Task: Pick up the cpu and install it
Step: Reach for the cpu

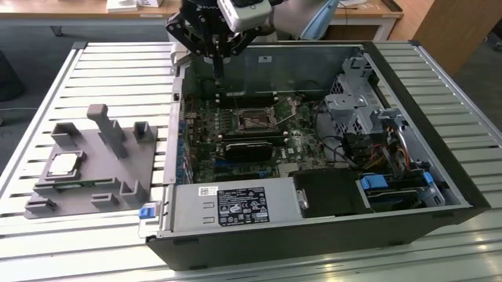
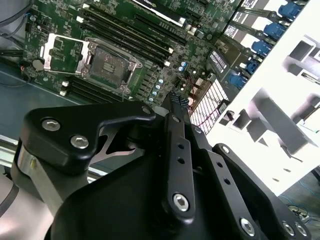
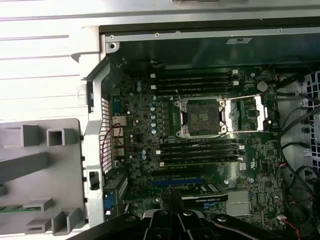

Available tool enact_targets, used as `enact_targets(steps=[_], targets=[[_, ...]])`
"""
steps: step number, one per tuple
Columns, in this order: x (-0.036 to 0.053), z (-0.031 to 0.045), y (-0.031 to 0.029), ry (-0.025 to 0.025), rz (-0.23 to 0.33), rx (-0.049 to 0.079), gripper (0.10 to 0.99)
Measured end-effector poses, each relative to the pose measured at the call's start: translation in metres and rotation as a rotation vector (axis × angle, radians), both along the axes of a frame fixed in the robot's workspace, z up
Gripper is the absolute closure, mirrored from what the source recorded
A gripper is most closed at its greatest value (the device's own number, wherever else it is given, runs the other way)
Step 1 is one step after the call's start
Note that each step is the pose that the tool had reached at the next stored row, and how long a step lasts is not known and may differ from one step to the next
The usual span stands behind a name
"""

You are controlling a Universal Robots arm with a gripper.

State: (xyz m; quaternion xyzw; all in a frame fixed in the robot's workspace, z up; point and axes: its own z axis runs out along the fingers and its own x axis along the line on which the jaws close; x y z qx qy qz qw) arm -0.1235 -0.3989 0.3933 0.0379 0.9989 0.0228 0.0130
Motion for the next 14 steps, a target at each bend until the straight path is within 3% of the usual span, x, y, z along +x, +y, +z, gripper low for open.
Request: enact_targets(steps=[14], targets=[[-0.0046,0.0,0.0,0.0,0.0,0.0,0.98]])
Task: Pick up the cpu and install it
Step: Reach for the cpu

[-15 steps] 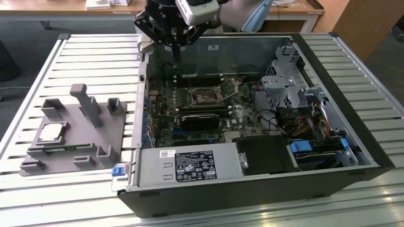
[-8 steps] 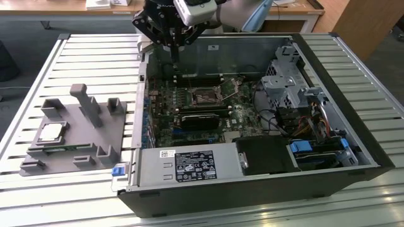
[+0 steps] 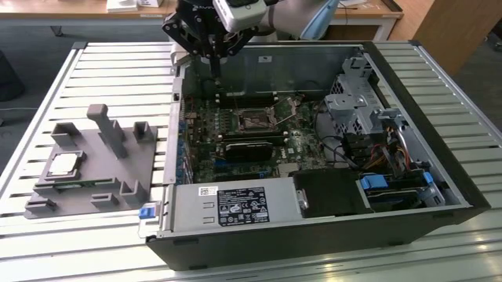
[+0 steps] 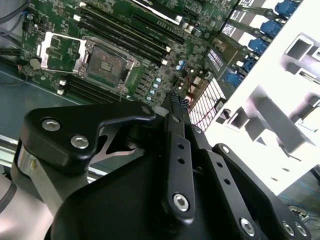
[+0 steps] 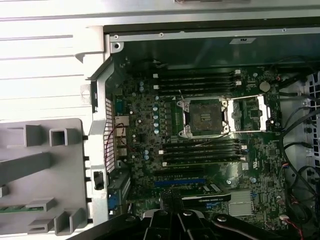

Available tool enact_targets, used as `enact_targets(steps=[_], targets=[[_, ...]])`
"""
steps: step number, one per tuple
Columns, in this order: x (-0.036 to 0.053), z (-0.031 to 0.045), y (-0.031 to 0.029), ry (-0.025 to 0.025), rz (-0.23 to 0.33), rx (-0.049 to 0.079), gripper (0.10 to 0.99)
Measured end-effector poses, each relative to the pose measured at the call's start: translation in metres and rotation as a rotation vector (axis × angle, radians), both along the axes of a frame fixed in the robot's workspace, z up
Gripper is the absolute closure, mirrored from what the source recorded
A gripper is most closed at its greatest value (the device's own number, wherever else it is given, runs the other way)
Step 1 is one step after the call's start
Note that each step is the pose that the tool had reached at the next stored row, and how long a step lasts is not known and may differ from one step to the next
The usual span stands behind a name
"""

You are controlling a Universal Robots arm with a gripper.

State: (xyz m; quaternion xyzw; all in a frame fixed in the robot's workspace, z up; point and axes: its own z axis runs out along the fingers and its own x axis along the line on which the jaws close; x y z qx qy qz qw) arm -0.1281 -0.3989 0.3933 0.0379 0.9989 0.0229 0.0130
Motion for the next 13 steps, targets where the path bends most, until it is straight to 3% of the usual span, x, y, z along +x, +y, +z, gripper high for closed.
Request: enact_targets(steps=[13], targets=[[-0.004,-0.0002,0.0,0.0,0.0,0.0,0.98]])
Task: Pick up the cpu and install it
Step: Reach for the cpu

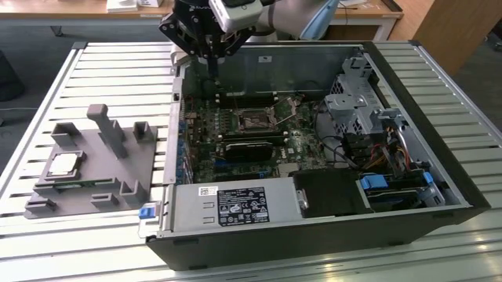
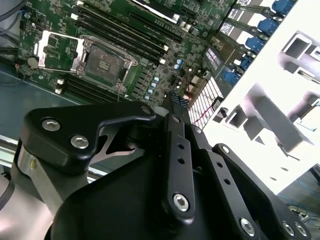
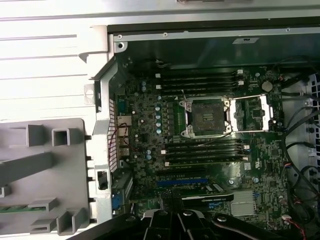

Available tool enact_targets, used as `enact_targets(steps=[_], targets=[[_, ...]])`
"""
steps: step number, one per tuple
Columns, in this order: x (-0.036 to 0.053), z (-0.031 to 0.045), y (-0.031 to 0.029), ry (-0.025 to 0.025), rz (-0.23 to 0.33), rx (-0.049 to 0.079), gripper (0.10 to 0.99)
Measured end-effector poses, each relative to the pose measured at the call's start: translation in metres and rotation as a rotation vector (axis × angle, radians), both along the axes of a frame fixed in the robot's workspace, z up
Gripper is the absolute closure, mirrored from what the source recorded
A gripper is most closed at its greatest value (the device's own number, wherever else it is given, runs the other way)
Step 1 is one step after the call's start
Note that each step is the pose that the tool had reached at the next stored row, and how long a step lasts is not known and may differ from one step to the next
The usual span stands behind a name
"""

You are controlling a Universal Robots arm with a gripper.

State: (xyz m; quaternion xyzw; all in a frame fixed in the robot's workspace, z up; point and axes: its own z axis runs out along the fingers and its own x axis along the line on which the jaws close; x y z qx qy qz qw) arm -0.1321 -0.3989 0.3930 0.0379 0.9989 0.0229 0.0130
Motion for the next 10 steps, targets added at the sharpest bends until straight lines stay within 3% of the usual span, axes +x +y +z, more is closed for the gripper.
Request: enact_targets(steps=[10], targets=[[-0.0038,-0.0004,0.0,0.0001,0.0,0.0,0.98]])
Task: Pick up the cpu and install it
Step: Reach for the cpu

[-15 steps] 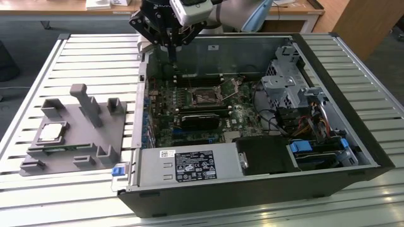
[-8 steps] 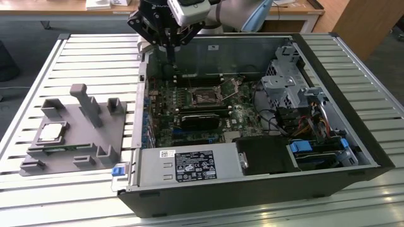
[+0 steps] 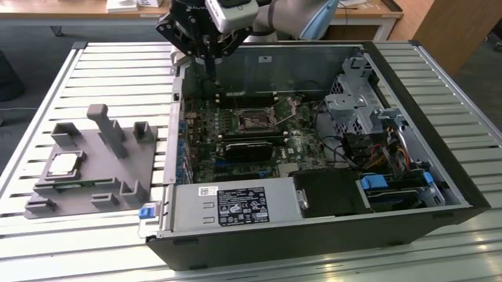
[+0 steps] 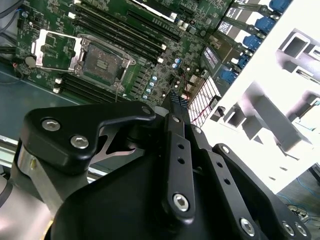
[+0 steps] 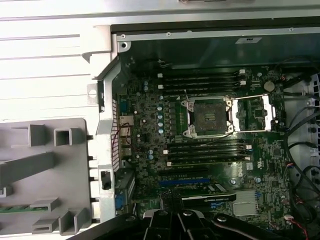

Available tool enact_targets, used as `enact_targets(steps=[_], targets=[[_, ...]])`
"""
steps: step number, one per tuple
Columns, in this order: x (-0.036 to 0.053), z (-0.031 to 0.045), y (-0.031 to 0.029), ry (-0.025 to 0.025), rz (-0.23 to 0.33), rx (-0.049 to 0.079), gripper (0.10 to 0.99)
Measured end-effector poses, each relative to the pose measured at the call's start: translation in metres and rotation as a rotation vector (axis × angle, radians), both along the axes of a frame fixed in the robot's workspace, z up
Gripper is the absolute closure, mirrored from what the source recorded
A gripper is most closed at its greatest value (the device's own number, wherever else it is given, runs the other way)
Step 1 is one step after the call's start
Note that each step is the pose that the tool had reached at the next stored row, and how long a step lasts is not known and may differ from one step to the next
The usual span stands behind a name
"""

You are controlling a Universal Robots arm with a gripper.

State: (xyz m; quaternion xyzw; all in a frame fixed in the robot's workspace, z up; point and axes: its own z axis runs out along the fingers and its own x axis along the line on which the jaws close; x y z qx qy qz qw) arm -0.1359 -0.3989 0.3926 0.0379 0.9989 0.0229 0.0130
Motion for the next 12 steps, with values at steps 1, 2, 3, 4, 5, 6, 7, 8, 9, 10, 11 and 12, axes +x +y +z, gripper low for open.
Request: enact_targets(steps=[1,2,3,4,5,6,7,8,9,10,11,12], targets=[[-0.0002,0.0,0.0,0.0,0.0,0.0,0.98],[-0.0004,0.0,0.0,0.0,0.0,0.0,0.98],[-0.0015,-0.0001,0.0,-0.0001,0.0,0.0,0.98],[-0.0023,-0.0001,0.0,0.0,0.0,0.0,0.98],[-0.0024,-0.0001,0.0,0.0,0.0,0.0,0.98],[-0.0025,-0.0002,0.0,-0.0001,0.0,0.0,0.98],[-0.0028,-0.0002,0.0,0.0,0.0,0.0,0.98],[-0.0031,-0.0002,0.0,0.0,0.0,0.0,0.98],[-0.0033,-0.0002,0.0,0.0,0.0,0.0,0.98],[-0.0047,-0.0003,0.0,0.0,0.0,0.0,0.98],[-0.0056,-0.0005,0.0,-0.0001,0.0,0.0,0.98],[-0.0058,-0.0005,0.0,-0.0001,0.0,0.0,0.98]])
